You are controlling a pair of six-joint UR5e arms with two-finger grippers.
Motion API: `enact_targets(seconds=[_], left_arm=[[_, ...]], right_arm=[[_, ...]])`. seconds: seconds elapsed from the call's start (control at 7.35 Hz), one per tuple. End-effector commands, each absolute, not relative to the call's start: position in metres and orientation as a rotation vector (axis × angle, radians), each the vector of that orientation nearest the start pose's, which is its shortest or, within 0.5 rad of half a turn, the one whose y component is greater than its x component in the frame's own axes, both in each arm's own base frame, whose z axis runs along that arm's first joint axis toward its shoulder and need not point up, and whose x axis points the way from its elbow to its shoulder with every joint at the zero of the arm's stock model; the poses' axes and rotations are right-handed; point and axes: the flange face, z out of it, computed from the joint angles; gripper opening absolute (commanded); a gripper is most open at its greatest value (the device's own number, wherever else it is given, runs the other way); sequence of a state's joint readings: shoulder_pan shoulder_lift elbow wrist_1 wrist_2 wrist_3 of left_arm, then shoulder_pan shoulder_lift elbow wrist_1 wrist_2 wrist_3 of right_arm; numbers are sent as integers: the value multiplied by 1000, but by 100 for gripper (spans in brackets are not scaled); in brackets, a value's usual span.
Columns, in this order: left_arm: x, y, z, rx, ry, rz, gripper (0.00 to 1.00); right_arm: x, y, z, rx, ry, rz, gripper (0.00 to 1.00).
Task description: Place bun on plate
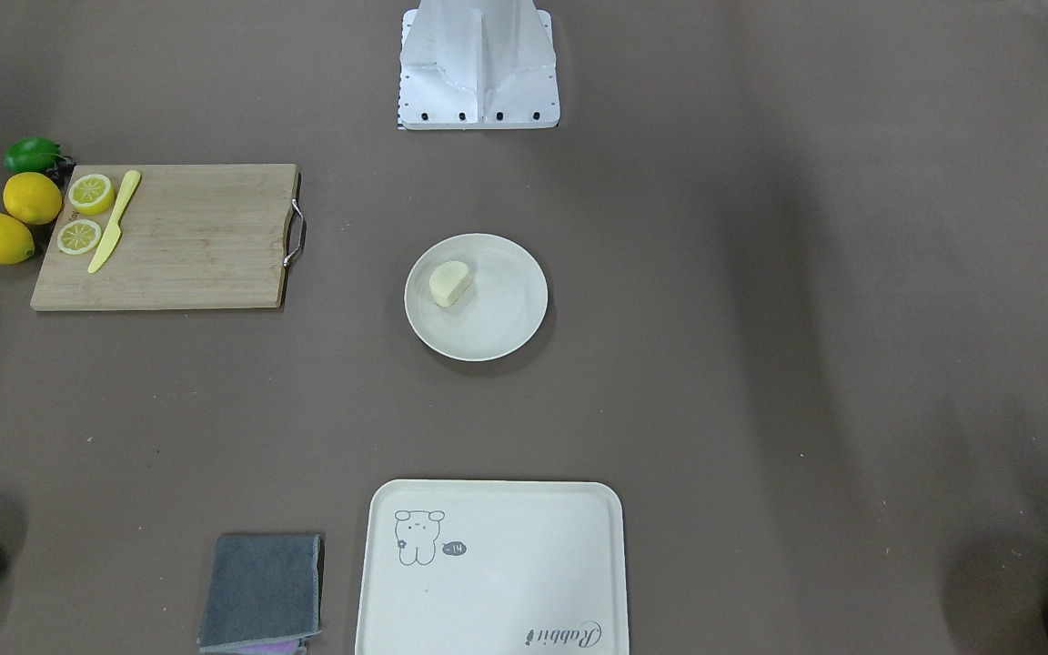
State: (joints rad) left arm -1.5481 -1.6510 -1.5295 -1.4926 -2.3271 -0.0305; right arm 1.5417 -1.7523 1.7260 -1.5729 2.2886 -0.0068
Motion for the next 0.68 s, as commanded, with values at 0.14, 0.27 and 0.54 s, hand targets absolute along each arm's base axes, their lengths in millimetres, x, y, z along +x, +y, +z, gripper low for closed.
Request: enact_targets(seconds=[0.14, 0.27, 0.54], left_arm=[[-53, -524, 647, -57, 755, -22, 98], [-53, -524, 647, -57, 755, -22, 98], [-53, -524, 648, -60, 755, -23, 98]], right_arm=[[56, -414, 668, -36, -719, -25, 100], [56, -414, 666, -30, -719, -27, 100], [56, -414, 664, -25, -719, -29, 100]])
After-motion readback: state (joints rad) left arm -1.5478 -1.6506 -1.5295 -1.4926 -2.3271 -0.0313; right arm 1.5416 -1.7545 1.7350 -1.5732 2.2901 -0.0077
